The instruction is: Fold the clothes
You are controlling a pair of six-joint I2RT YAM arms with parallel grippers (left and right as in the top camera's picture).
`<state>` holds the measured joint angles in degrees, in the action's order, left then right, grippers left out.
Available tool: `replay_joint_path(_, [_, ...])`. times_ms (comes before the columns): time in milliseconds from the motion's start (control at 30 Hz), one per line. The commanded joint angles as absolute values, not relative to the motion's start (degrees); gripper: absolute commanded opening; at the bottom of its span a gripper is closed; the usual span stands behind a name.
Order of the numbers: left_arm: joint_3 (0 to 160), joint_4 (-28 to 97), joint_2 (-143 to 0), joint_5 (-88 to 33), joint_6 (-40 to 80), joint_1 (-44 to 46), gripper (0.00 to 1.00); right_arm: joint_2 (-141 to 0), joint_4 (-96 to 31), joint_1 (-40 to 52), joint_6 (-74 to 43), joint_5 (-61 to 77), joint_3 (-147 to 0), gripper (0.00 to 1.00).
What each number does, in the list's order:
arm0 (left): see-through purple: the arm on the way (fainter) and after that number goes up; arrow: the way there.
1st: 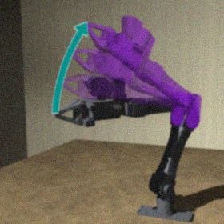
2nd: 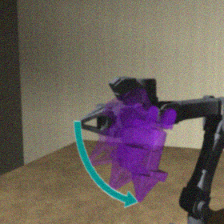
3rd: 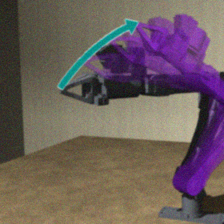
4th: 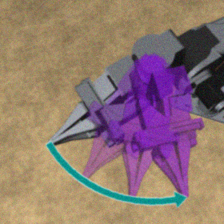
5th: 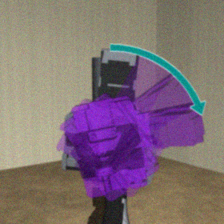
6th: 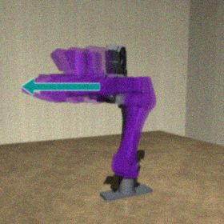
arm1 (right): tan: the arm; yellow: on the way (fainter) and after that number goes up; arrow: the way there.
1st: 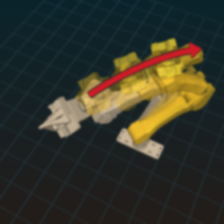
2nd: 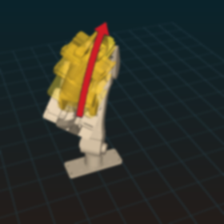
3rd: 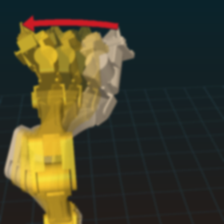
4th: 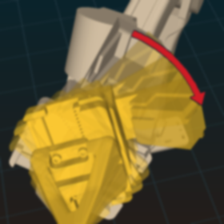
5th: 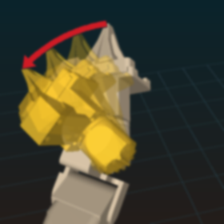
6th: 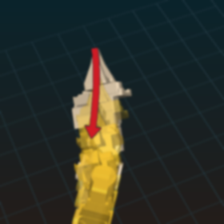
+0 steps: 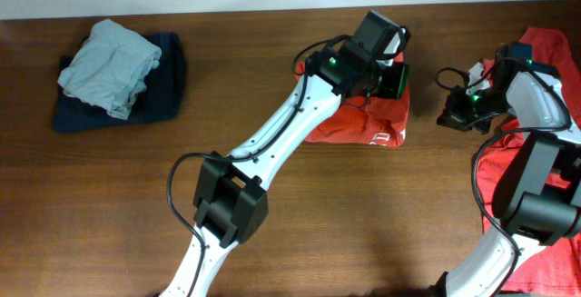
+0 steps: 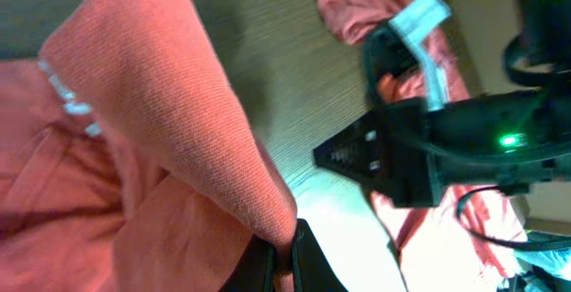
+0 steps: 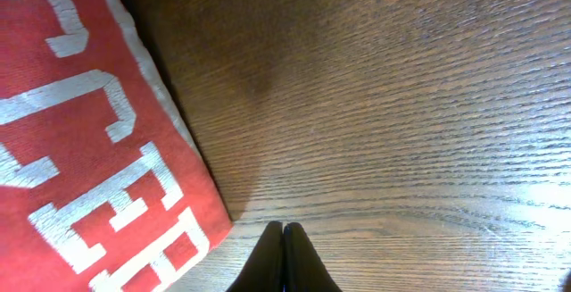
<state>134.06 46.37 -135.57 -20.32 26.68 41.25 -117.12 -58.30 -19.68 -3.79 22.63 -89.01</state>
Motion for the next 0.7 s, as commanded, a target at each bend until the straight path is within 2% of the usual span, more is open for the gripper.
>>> replay_joint_path(0, [133.95, 49.08, -136.09, -17.41, 26.98, 39.2, 0.0, -115.5, -58.37, -19.57, -3.18, 21.76, -88.66, 0.04])
replay_joint_path(667, [133.95, 60.34, -142.02, -0.64, 22.17, 36.75, 0.0, -115.55, -58.83, -19.53, -3.2, 19.22, -88.66, 0.04])
